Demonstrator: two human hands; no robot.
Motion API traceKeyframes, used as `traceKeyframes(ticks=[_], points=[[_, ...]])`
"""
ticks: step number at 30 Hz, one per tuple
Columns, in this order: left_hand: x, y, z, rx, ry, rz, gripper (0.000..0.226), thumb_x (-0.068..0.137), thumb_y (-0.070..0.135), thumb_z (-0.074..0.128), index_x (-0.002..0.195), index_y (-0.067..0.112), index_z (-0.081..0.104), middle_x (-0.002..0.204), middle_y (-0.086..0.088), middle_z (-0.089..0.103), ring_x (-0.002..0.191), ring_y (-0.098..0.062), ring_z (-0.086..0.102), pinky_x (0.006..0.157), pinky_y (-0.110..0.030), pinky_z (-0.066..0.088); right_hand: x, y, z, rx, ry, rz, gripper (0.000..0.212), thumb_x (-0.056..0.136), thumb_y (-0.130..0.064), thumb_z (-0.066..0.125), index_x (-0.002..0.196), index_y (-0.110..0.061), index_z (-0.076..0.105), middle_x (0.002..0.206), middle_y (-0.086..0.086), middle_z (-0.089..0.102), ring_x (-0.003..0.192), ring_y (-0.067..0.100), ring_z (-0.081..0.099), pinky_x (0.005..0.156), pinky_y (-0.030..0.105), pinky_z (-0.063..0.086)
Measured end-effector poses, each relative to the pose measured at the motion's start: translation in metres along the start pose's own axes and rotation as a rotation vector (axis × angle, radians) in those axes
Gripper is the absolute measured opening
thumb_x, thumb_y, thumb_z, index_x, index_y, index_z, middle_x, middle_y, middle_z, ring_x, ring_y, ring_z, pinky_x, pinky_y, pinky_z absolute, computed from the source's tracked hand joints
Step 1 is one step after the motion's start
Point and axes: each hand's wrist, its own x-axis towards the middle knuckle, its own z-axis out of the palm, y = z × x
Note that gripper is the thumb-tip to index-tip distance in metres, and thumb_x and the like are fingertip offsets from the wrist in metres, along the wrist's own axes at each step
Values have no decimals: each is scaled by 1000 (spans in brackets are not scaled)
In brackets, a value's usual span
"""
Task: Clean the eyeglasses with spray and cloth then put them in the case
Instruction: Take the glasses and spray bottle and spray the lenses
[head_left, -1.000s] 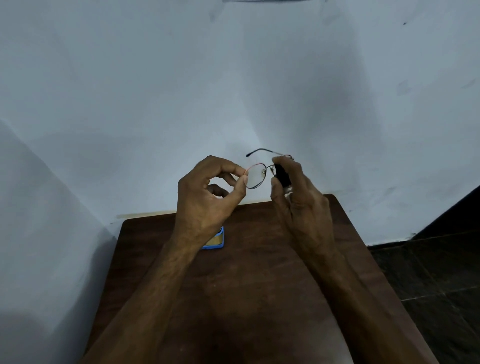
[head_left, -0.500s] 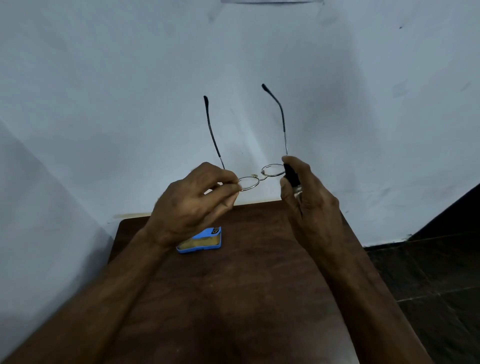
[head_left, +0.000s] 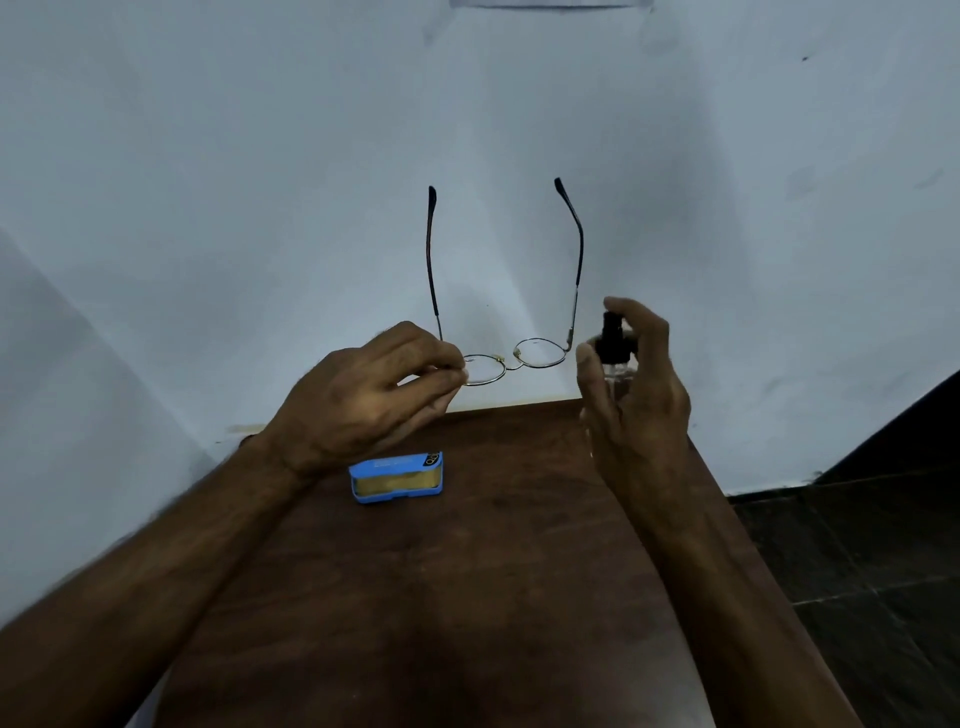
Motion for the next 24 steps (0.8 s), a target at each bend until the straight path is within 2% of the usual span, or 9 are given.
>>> traceKeyframes(ticks=[3,7,12,16,19,21,23,24], points=[[3,4,1,-24,21,23,14,102,9,73,108,-2,80,111,-14,77,92,-28,72,64,-40,58,12,-5,3,117,27,75,44,101,-24,69,137,-32,46,107,-7,70,61,26,67,58,44,60],[4,5,2,-37,36,24,14,101,8,74,109,-2,80,111,-14,77,93,-29,72,65,-41,58,21,-10,6,249,47,127,48,96,-12,74,136,-26,50,94,0,72,59,24,67,57,33,60],[0,7,4,-58,58,-46,15,102,10,74,110,-1,80,114,-12,76,95,-27,72,68,-41,59,21,-8,13,340,97,150,49,96,-9,73,136,-26,50,92,9,68,60,30,69,61,49,62],[-6,18,10,-115,116,-161,16,102,8,71,112,-1,80,118,-13,75,99,-27,74,78,-40,61,18,-10,17,361,153,131,51,95,-5,72,138,-19,49,90,-4,66,60,27,69,60,49,62],[-10,37,13,-204,226,-296,15,98,3,72,111,-1,80,123,-13,73,107,-21,73,91,-33,59,19,-15,19,388,198,128,52,94,-2,71,139,-17,49,93,-4,65,58,28,68,59,47,62],[-10,54,15,-249,349,-403,11,94,-4,75,105,-3,79,118,-13,74,113,-18,72,97,-31,57,20,-18,21,390,231,117,52,94,-2,71,139,-17,50,97,-1,66,58,28,68,59,46,62],[-4,69,19,-338,515,-571,9,92,-8,78,95,-1,73,107,-13,71,107,-21,75,89,-34,60,21,-23,22,397,246,99,53,94,-1,71,140,-16,49,98,10,66,58,31,68,58,46,61],[1,76,20,-426,615,-693,17,91,-9,78,95,3,67,103,-13,67,103,-22,77,84,-35,62,20,-25,22,407,249,94,53,95,-1,71,140,-15,48,98,14,66,59,33,67,57,46,61]])
